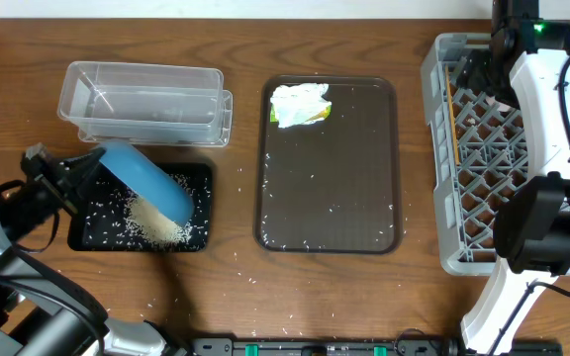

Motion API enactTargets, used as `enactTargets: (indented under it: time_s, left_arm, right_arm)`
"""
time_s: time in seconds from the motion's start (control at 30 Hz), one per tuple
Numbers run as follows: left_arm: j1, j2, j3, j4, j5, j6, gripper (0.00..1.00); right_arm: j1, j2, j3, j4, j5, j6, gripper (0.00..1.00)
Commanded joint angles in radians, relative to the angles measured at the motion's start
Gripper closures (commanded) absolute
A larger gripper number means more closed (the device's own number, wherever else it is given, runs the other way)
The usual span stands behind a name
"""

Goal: Sort waste into correct bins and load items into the dishwasher rack
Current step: 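Tilt the blue plate to pour the rice onto the black tray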

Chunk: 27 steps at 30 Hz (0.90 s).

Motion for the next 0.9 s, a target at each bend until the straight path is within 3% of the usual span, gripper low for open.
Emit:
enactTargets:
  time_s: [0.0, 0.6, 0.77, 0.87]
  left_arm:
    - [0.011, -0.010, 0.000, -0.004, 0.047, 0.063, 0.94]
    - [0.013, -0.058, 0.001, 0.008, 0.047, 0.108, 0.94]
    - [-0.068, -0.177, 0.004, 0.015, 0.047, 0.165, 0.94]
    - [-0.154, -0.261, 0.019, 0.098, 0.044, 0.166, 0.94]
  right_arm:
    - [-0.001, -0.021, -0.003, -0.001, 0.007, 0.018, 0.01]
    - [-0.001, -0.021, -0.003, -0.001, 0.007, 0.018, 0.01]
    - [-0.001, -0.021, -0.003, -0.001, 0.007, 0.018, 0.01]
    - [0.000, -0.021, -0.003, -0.001, 0.007, 0.018, 0.01]
